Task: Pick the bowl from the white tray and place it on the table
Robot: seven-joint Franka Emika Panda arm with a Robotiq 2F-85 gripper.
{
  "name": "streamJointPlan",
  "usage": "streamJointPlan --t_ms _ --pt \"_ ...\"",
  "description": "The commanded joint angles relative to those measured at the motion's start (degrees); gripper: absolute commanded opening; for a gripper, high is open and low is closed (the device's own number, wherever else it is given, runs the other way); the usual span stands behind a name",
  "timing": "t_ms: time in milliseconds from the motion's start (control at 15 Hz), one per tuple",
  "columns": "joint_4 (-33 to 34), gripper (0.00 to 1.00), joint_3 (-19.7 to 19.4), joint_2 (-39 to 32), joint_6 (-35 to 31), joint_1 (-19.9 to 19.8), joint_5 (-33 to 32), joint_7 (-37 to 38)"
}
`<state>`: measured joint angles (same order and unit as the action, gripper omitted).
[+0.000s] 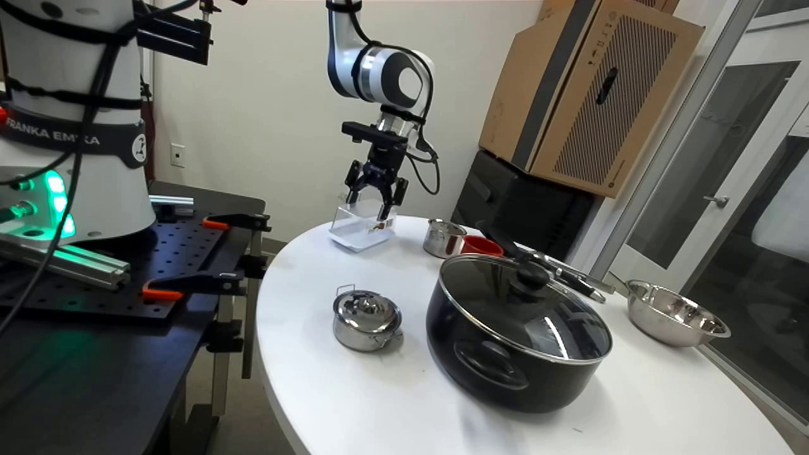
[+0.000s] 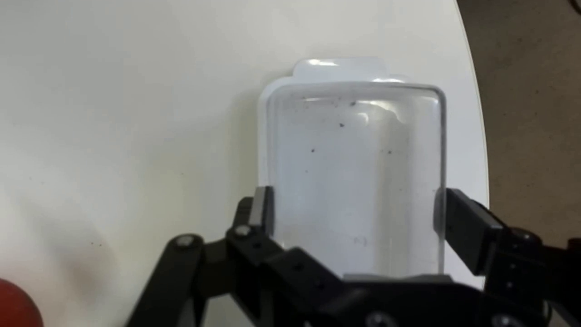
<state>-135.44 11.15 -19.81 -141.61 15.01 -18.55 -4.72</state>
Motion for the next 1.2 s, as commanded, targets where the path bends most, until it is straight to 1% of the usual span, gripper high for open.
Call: streamJointPlan --t_ms 0,200,467,600,733,867,1133 --pt "0.35 0.64 -0.49 0.43 -0.41 0.64 -0.65 1.19" --pt "-1.32 0.64 0.63 3.51 -0.69 -0.11 1.03 -0.50" --pt "-4.73 0.64 2.54 10.49 -0.79 -1.15 4.03 -3.19" --pt "-6.11 0.64 2.51 13.69 -0.61 -1.55 5.21 -3.82" --pt "-7.02 0.64 1.20 15.76 -0.04 -2.38 5.42 -3.25" --pt "-7.57 0.64 -0.57 16.61 0.59 -4.06 5.48 -2.58" --pt "-7.18 0.64 -4.30 14.75 2.03 -8.01 5.53 -2.28"
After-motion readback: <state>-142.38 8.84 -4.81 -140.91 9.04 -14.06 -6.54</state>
